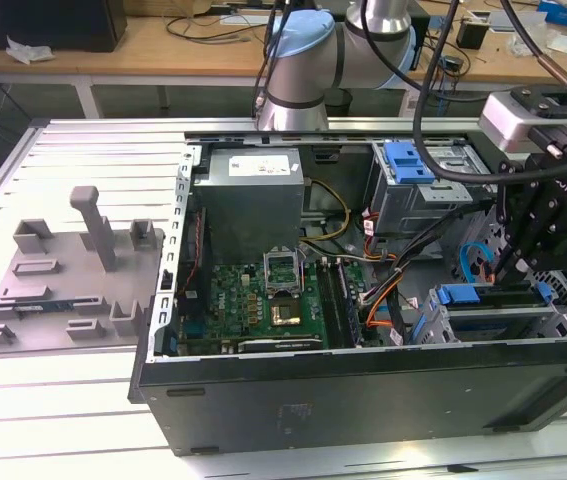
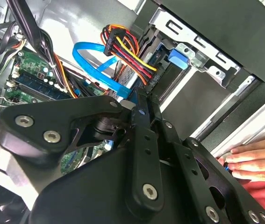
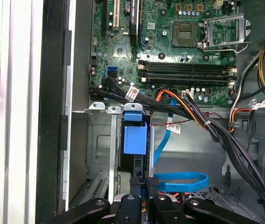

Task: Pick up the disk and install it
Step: 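Insert the second disk wire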

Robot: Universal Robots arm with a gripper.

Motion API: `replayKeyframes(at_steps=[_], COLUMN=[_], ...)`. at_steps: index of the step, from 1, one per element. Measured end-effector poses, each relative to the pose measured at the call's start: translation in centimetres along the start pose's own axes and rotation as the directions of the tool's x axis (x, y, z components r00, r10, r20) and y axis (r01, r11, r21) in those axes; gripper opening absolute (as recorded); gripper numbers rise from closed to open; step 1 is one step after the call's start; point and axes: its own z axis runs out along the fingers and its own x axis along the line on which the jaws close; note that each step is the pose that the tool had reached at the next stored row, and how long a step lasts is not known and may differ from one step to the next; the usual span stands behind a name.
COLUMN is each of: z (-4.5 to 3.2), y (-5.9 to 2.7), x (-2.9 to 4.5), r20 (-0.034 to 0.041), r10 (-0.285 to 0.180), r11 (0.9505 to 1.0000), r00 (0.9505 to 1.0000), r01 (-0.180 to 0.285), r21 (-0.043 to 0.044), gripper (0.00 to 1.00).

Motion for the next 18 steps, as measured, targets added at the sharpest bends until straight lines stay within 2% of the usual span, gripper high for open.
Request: replayKeyframes(at_steps=[18], z=[0.44], y=[-0.17], x=[-0.01], r20=[-0.0001], r10=[0.0], r11=[1.0], r00=[1.0], r01=[0.0], r21=[0.0001], gripper=[0.16])
